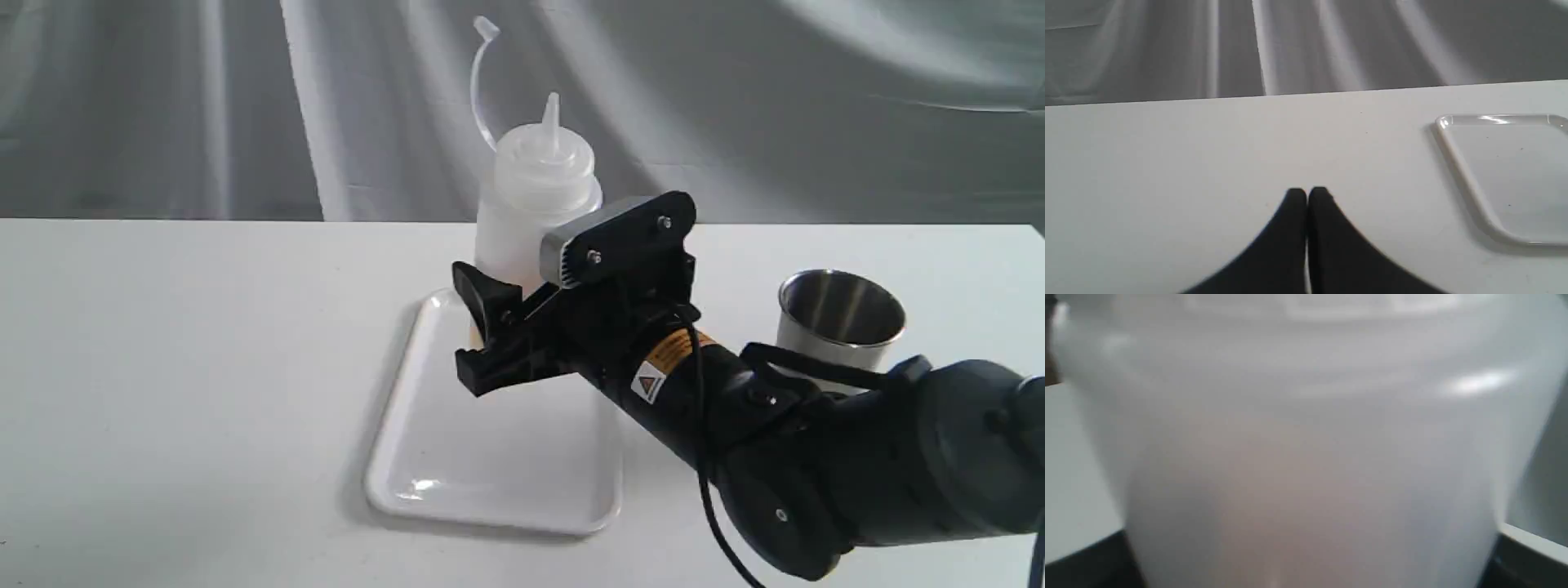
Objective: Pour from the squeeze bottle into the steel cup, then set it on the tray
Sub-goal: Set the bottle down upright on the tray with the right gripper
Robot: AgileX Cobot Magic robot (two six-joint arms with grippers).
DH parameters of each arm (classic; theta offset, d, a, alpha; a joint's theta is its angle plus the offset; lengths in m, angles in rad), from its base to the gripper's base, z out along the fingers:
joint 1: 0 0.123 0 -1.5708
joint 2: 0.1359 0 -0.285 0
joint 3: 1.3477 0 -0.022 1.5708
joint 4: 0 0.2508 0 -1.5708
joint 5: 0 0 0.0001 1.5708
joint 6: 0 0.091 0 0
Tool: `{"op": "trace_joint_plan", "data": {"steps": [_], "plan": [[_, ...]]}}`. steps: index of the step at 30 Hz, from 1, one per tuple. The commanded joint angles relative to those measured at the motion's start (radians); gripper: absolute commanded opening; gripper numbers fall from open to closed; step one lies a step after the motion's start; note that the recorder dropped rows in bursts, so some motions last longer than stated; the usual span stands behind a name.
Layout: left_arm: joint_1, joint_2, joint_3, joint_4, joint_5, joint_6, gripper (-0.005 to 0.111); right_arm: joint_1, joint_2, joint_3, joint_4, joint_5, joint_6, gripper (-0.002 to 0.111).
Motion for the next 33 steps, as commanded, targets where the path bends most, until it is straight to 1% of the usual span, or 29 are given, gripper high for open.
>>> {"op": "trace_joint_plan", "data": {"steps": [1, 11, 14, 17, 24, 33], "plan": [[0.002, -0.003, 0.004, -0.001, -0.008, -0.005, 0.0, 0.0, 0.042, -0.002, 0.082, -0.137, -0.015, 0.0], [0.002, -0.003, 0.004, -0.001, -0.008, -0.003, 0.0, 0.0, 0.13, -0.006, 0.063, -0.197, -0.04, 0.0], [0.002, -0.003, 0.004, -0.001, -0.008, -0.003, 0.0, 0.0, 0.156, -0.036, 0.024, -0.201, -0.04, 0.0], [0.002, -0.003, 0.004, -0.001, -0.008, -0.003, 0.0, 0.0, 0.18, -0.069, -0.009, -0.196, -0.038, 0.0], [0.002, -0.003, 0.004, -0.001, -0.008, -0.005, 0.0, 0.0, 0.213, -0.132, -0.009, -0.157, -0.038, 0.0], [0.002, -0.003, 0.004, -0.001, -0.008, -0.005, 0.0, 0.0, 0.242, -0.153, 0.041, -0.114, -0.038, 0.0]]}}
